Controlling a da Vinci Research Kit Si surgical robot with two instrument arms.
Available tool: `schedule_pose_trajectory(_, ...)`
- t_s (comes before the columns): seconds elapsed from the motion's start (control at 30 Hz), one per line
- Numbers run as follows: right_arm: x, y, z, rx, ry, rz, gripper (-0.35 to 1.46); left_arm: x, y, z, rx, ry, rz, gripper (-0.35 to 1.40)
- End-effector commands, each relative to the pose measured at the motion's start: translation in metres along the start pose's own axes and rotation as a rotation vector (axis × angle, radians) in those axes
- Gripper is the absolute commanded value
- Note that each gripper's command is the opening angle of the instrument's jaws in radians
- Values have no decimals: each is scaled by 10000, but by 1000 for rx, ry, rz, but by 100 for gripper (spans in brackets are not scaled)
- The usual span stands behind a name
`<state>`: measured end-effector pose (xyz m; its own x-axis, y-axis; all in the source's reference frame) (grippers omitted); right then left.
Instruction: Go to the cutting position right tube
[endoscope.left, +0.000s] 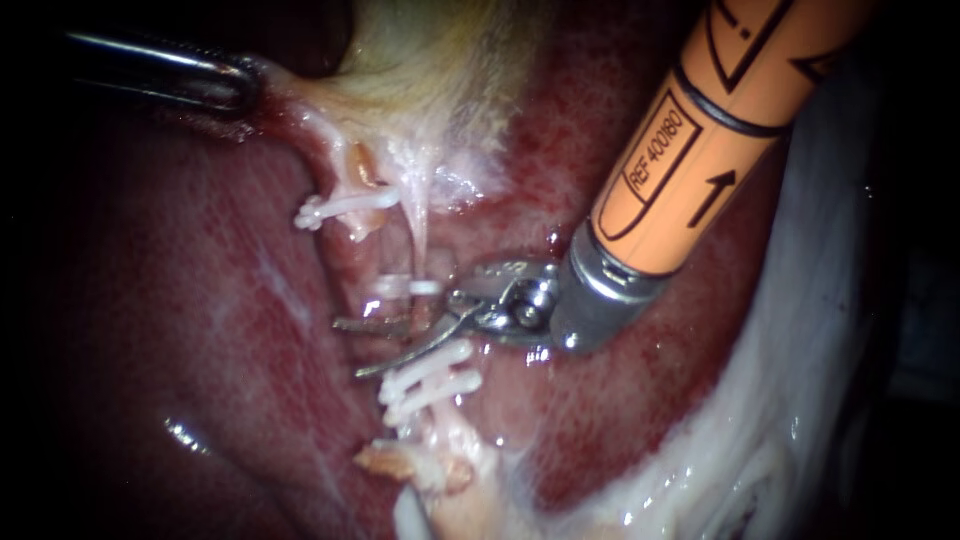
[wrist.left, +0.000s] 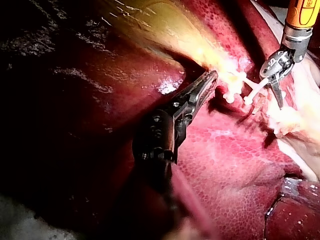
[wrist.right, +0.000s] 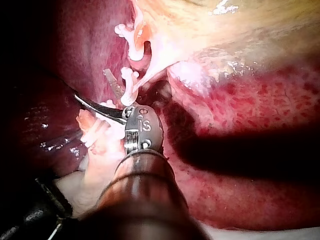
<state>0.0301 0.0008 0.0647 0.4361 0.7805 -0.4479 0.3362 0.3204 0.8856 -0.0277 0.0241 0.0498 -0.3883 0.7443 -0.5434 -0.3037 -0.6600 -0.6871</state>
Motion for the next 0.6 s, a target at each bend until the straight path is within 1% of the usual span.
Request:
schedule_pose_trajectory(0.03,2,-3,0,3,2,1,140,0,0,0,0,0,0,-35)
schedule_pose_trajectory(0.13,3,-10,-1,11,6,2,142,0,0,-1,-1,0,0,-35)
schedule_pose_trajectory(0.23,5,-13,-1,12,7,3,142,0,0,-1,-1,0,0,-35)
schedule_pose_trajectory(0.6,4,-12,-2,12,7,3,140,0,0,0,-1,0,0,-35)
